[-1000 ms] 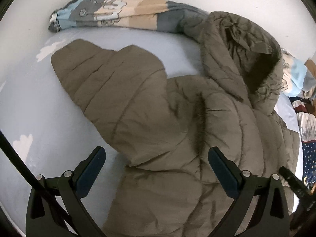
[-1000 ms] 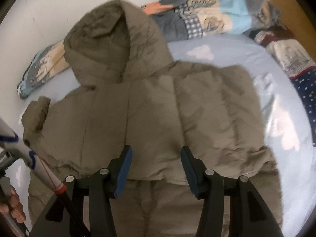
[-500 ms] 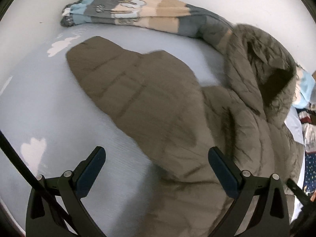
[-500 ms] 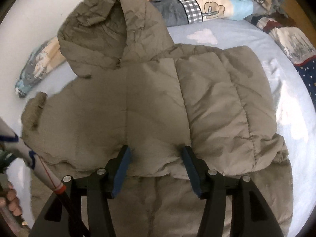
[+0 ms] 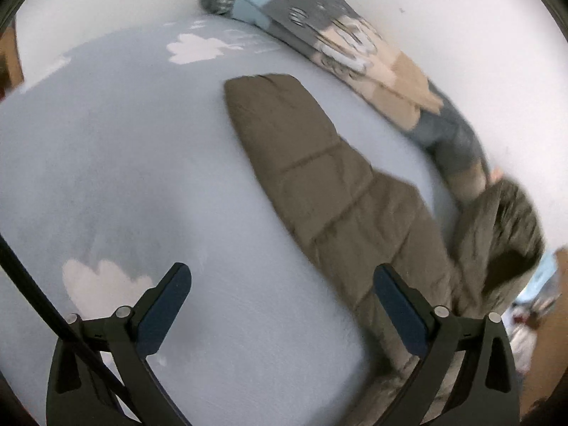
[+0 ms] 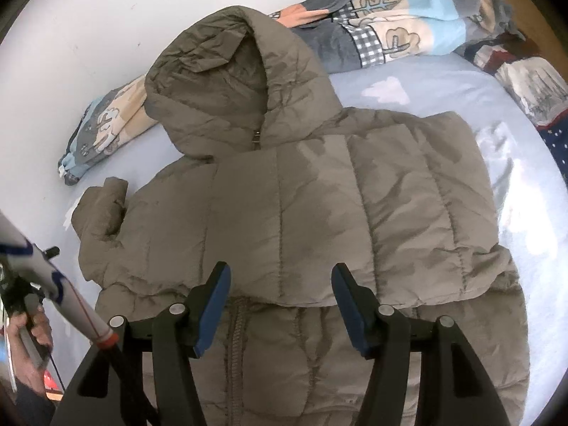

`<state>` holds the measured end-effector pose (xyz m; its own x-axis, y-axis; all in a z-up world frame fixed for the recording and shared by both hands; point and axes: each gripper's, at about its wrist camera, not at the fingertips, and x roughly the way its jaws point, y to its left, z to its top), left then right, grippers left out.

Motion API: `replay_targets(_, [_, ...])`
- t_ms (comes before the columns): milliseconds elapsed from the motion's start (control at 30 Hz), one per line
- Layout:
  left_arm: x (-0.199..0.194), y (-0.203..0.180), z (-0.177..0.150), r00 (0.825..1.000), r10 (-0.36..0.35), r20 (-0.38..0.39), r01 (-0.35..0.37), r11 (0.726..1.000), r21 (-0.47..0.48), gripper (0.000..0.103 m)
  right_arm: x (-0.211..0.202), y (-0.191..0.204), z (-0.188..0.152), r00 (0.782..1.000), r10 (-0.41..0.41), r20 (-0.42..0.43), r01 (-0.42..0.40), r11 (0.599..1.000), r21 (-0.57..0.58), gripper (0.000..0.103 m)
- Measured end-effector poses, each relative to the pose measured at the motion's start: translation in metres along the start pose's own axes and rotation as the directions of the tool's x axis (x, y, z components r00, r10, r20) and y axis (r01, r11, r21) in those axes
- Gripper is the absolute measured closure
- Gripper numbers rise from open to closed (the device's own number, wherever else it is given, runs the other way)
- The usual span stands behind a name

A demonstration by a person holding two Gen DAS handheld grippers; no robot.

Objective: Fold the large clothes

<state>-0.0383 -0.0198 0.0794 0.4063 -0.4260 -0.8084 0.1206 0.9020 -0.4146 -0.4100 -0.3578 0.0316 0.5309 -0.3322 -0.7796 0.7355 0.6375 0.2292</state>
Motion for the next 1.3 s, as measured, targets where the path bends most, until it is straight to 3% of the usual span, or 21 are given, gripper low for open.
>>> replay_targets(67, [0.003,0.010,0.011,1.000,-0.013,-0.001,0.013,0.999,-0.037,0.011,0.000,0.005,0.000,1.000,0.004,0.003,-0.004,1.000,-0.022,0.039])
replay_targets(100, [0.006,0.017,0.018,1.000,-0.023,0.000,0.023,0.998,-0.063,0.020,-0.001,0.008,0.000,1.000,0.004,0.006,-0.004,1.000,-0.030,0.039])
replay_targets(167, [0.014,0.029,0.032,0.999,-0.042,-0.008,0.041,0.993,-0.110,0.028,-0.003,0.012,-0.001,1.000,0.004,0.013,-0.004,0.999,-0.053,0.039])
replay_targets(300, [0.036,0.054,0.059,0.997,-0.079,-0.013,0.075,0.977,-0.200,0.030,-0.005,0.017,-0.004,1.000,-0.011,0.024,0.013,0.995,-0.096,0.039])
replay_targets(433, [0.071,0.071,0.080,0.984,-0.173,-0.030,0.156,0.941,-0.301,0.036,-0.006,0.013,-0.008,1.000,-0.009,0.023,0.011,0.995,-0.097,0.039])
replay_targets(600, [0.101,0.069,0.106,0.985,-0.170,0.004,0.164,0.945,-0.281,0.036,0.000,0.015,-0.010,1.000,-0.011,0.017,0.013,0.995,-0.094,0.039])
replay_targets(767, [0.120,0.076,0.130,0.973,-0.224,0.053,0.229,0.920,-0.317,0.036,0.009,0.020,-0.013,1.000,-0.005,0.000,0.005,0.994,-0.107,0.039])
replay_targets(967, [0.133,0.071,0.140,0.974,-0.199,0.107,0.223,0.929,-0.295,0.036,0.020,0.024,-0.014,1.000,-0.014,-0.012,0.013,0.994,-0.113,0.039])
replay_targets(1033, [0.130,0.067,0.138,0.981,-0.155,0.118,0.182,0.947,-0.263,0.068,0.022,0.023,-0.013,1.000,-0.017,-0.015,0.015,0.994,-0.105,0.039])
replay_targets(1067, [0.131,0.064,0.137,0.982,-0.151,0.110,0.174,0.954,-0.245,0.079,0.023,0.021,-0.013,1.000,-0.019,-0.015,0.017,0.995,-0.098,0.039])
replay_targets(1167, [0.124,0.064,0.134,0.978,-0.162,0.129,0.188,0.954,-0.232,0.087,0.022,0.017,-0.011,1.000,-0.013,-0.013,0.012,0.997,-0.076,0.039])
replay_targets(1300, [0.102,0.063,0.128,0.968,-0.200,0.154,0.232,0.945,-0.229,0.087,0.015,0.010,-0.009,1.000,-0.011,0.008,0.011,0.999,-0.049,0.039])
